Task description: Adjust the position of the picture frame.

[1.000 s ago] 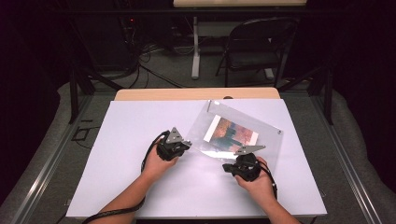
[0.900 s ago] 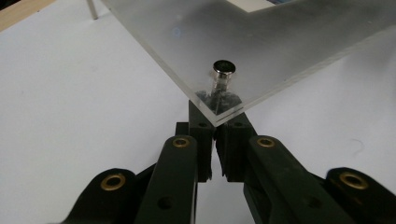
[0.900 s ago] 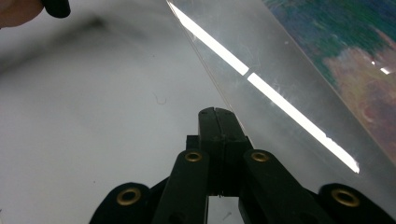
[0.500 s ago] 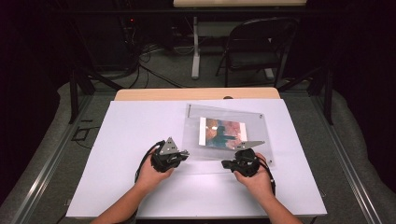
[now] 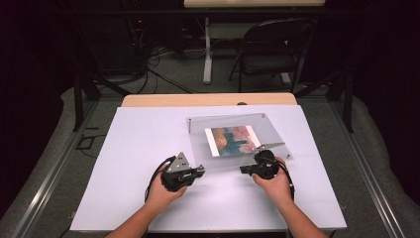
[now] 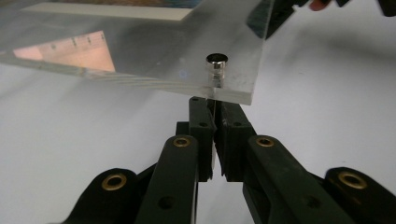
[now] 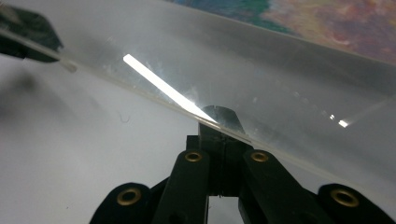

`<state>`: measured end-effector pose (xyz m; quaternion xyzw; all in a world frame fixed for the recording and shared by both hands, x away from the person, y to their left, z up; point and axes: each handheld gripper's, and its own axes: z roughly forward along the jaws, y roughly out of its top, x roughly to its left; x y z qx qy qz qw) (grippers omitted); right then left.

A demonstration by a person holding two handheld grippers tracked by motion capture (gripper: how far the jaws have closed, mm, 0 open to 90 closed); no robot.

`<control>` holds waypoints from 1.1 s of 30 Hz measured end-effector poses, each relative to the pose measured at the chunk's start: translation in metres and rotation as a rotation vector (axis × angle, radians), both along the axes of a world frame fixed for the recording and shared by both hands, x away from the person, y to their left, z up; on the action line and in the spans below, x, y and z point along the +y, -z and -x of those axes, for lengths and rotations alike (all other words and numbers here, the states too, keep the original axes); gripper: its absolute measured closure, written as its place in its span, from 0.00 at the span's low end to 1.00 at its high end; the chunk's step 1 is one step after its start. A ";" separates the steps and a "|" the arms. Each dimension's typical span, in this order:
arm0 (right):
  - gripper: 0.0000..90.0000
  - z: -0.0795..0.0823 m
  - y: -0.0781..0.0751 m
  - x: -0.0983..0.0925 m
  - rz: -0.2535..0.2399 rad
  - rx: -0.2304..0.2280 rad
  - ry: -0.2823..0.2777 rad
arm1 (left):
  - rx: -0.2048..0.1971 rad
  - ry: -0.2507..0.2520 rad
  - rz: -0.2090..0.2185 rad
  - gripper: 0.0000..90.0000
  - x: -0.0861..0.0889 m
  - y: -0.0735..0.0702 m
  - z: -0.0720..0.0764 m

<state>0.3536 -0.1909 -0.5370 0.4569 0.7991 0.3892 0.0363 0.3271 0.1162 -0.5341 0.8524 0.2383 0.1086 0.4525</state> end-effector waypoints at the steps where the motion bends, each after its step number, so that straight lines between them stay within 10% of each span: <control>1: 1.00 0.000 0.000 0.000 0.000 0.000 0.000 | 0.003 0.006 0.005 0.95 -0.001 -0.001 0.002; 21: 1.00 -0.068 -0.003 0.022 0.057 0.052 0.010 | 0.041 0.062 0.098 0.94 -0.017 -0.004 0.025; 33: 1.00 -0.067 -0.001 0.010 0.068 0.031 0.045 | 0.079 0.086 0.104 0.95 -0.052 -0.001 0.026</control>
